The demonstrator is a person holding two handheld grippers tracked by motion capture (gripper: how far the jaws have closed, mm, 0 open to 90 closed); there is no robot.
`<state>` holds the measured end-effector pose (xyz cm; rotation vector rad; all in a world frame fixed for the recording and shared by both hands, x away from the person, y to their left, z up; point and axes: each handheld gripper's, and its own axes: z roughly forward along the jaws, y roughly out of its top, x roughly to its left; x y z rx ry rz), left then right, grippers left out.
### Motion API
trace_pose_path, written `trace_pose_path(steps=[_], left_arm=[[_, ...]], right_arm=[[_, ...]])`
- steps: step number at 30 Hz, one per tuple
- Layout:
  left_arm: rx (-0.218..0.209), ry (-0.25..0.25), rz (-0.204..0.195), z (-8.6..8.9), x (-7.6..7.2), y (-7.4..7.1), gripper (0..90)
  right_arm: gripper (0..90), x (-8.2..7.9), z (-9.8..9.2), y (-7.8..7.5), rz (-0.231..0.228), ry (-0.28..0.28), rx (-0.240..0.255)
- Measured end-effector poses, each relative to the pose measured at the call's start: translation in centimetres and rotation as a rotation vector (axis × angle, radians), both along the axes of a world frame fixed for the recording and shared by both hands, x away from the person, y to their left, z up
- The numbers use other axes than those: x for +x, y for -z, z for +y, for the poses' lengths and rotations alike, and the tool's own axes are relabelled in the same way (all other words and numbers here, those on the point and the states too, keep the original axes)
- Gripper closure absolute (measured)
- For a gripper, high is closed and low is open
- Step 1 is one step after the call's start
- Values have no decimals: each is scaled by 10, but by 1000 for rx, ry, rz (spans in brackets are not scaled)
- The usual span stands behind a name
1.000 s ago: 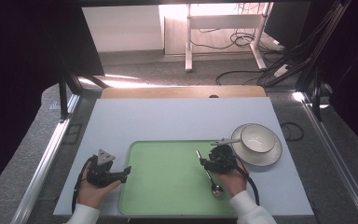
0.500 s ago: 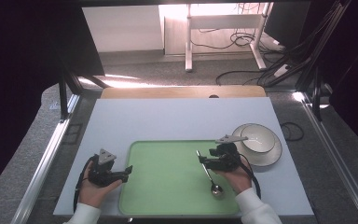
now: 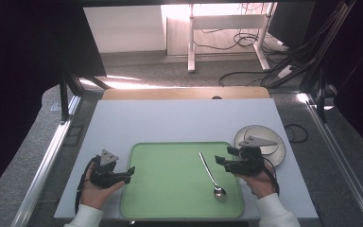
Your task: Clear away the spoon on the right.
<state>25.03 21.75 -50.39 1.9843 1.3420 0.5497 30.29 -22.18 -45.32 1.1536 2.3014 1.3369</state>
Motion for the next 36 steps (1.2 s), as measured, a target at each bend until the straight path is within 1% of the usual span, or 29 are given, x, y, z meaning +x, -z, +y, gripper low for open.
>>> trace_pose_path(steps=[1,2,4,5,7,8,10,12,14,18,28,32,35,36], left_arm=[[4,6,1,0,0,-1,206],[4,7,0,0,0,-1,205],[2,7,-2,1,0,-1,205],[1,5,-3,1,0,-2,205],[-5,0,-5,2,0,-2,205],[-5,0,-4,2,0,-1,205],[-3,-1,-3,2,1,-1,205],[4,1,0,2,1,-1,205],[5,3,0,1,1,-1,205],[5,-5,-1,3,1,-1,205],[6,-13,-3,4,0,-1,205],[14,-9,-5,3,0,-1,204],[3,-28,-9,4,-1,-1,201],[9,-31,-6,4,-1,0,200]], right_arm=[[346,-2,-4,-1,-7,9,5],[328,-6,-11,0,-24,23,4],[315,-10,-20,0,-42,42,-1],[314,-12,-25,1,-41,52,8],[316,-21,-40,5,-46,64,42],[316,-21,-40,5,-46,64,42],[317,-24,-43,6,-61,66,35],[316,-23,-43,8,-57,51,52],[315,-22,-43,8,-55,47,54],[313,-21,-38,8,-64,21,28],[309,-20,-38,7,-80,32,20],[307,-19,-37,7,-80,26,17],[306,-17,-36,7,-75,19,27],[306,-17,-35,8,-75,15,30]])
